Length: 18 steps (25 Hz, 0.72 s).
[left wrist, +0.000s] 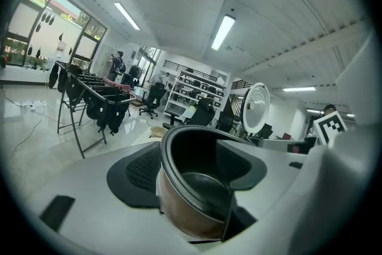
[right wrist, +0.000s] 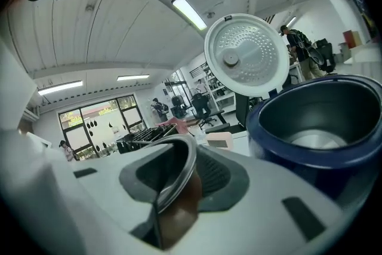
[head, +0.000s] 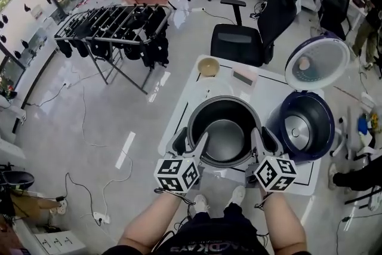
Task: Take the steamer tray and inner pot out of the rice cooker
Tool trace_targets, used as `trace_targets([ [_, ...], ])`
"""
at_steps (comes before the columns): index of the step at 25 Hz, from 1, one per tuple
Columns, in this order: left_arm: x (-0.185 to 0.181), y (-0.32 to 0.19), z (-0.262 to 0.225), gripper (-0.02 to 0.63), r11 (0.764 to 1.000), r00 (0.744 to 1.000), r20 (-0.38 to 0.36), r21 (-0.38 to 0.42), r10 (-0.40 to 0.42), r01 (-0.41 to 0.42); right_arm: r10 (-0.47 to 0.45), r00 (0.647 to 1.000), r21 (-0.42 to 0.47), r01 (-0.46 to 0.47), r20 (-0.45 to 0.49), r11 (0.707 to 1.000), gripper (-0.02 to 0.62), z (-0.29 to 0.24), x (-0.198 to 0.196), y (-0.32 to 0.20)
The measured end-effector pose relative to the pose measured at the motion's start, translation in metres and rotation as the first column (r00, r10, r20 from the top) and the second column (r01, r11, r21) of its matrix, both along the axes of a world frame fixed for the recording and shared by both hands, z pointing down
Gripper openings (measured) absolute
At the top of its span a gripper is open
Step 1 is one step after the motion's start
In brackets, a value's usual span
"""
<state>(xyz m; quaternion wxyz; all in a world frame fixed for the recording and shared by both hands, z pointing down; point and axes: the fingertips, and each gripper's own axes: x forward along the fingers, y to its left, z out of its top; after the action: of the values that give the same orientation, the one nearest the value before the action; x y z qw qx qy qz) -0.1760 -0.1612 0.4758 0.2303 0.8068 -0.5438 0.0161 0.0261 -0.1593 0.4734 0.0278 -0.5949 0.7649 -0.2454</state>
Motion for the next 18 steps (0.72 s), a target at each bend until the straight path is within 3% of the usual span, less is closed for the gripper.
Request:
trace_targets([
  [18, 0.011, 0.010, 0.078, 0.282, 0.988, 0.997, 0.043, -0.141, 0.065, -0.058, 0.041, 0.999, -0.116, -0.042, -0.014, 0.992, 0.114, 0.079, 0.011, 0.008],
])
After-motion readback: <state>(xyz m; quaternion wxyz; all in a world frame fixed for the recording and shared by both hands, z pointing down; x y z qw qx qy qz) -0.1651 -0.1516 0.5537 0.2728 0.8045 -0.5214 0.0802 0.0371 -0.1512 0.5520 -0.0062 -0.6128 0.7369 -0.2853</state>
